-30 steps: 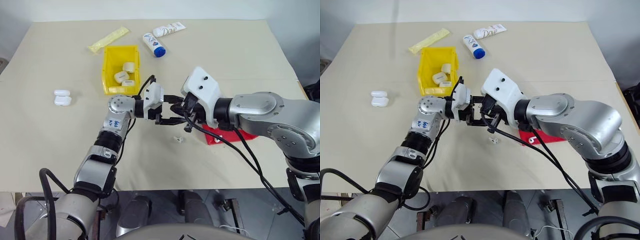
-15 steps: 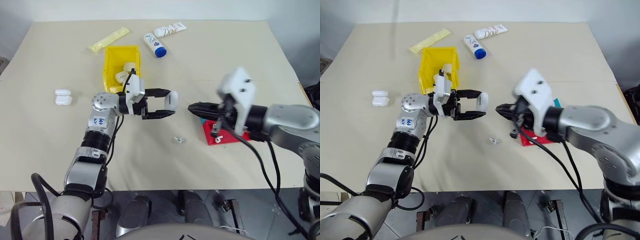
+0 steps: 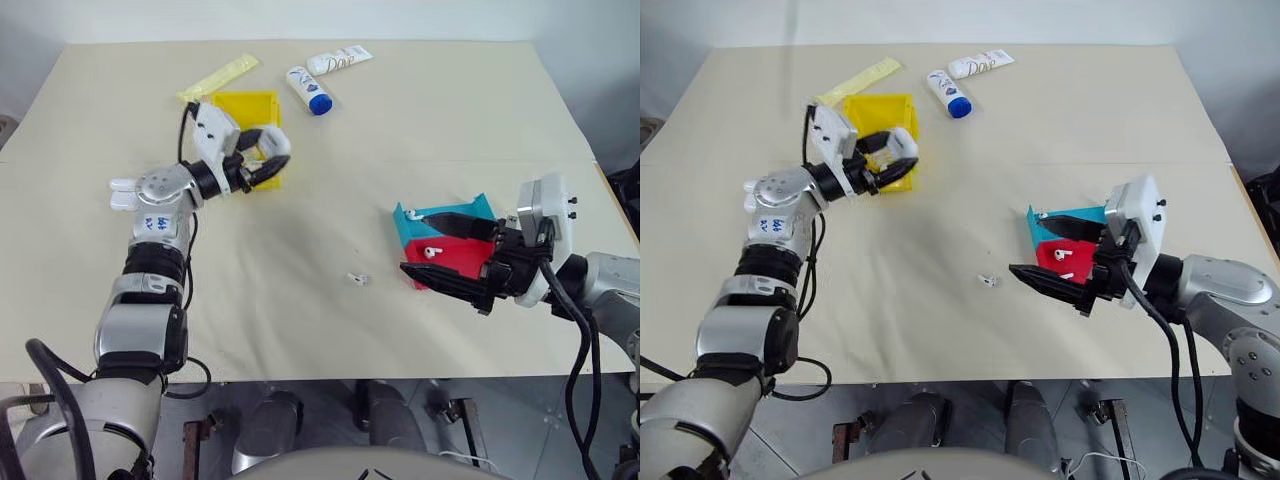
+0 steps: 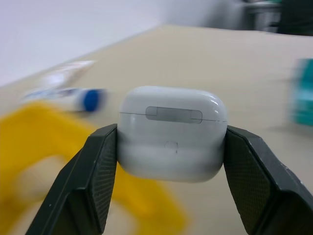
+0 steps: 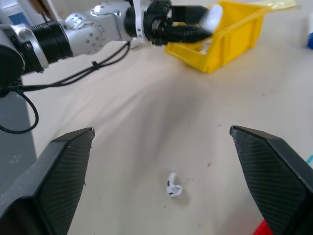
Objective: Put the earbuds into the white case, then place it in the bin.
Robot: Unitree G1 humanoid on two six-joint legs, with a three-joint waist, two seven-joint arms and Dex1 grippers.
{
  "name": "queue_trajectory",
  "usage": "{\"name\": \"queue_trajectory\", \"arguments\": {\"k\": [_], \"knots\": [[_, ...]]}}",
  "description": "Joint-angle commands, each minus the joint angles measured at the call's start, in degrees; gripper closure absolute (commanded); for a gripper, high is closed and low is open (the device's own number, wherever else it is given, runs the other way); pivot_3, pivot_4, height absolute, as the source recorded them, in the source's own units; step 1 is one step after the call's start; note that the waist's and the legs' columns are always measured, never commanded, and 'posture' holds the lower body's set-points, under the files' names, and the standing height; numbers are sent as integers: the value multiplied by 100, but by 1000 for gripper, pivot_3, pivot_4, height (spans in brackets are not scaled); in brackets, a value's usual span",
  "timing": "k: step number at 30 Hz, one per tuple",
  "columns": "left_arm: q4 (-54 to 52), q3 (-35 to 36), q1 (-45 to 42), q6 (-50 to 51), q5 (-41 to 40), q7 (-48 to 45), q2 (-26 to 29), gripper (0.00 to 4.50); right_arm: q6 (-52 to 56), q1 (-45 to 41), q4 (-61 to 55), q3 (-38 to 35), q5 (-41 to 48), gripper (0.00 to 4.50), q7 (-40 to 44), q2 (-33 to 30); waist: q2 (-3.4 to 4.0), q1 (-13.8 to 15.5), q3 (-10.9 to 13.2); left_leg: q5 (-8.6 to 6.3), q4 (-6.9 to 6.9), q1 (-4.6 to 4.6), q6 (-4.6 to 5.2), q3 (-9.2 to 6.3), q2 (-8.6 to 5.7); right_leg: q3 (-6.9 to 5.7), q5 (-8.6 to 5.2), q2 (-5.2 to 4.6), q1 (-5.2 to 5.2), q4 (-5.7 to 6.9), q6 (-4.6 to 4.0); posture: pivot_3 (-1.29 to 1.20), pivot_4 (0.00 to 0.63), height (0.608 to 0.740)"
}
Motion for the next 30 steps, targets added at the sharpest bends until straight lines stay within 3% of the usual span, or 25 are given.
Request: {"name": "queue_trajectory", "arguments": {"k": [1,5,10,11,15,24,30], "knots": [[424,136,-483,-299,188,734,127,1674,-224,117,-138,-264,28,39,-114,13,-1,0,0,0,1,-1,0,0,-2,0,0,-1,0,0,1,0,150,740],[1166,-101,-891,-250,766,1848,282,1674,-303,271,-275,-293,96,39,-307,73,-2,-7,0,0,-1,0,0,1,-3,0,1,-2,0,0,2,0,150,740],[1251,-68,-860,-777,670,1034,246,102,-355,321,-227,-319,127,0,-263,-40,-3,-15,1,0,-4,2,0,6,-5,0,1,-3,-1,2,2,0,150,740],[1167,53,-797,-963,483,626,276,20,-359,314,-199,-337,148,0,-205,-79,-5,-16,2,0,-2,0,0,5,-5,-2,1,-3,-2,2,2,0,150,740],[852,69,-503,-1525,274,-800,527,20,-387,284,-56,-346,155,0,51,-238,-4,-35,1,0,-1,-1,0,5,-2,-3,1,-4,-2,1,2,0,150,740],[-1384,555,1207,55,-1179,-3248,1236,20,-773,554,812,10,-620,0,1582,-1082,0,-102,1,-1,-5,2,2,7,6,-4,0,-1,-2,1,1,0,150,740],[-2191,886,2408,623,-1527,-3603,1850,20,-1380,757,1671,125,-1379,0,2528,-1503,2,-119,2,-2,-4,3,3,6,7,-4,-1,-1,-1,2,-2,0,150,740]]}}
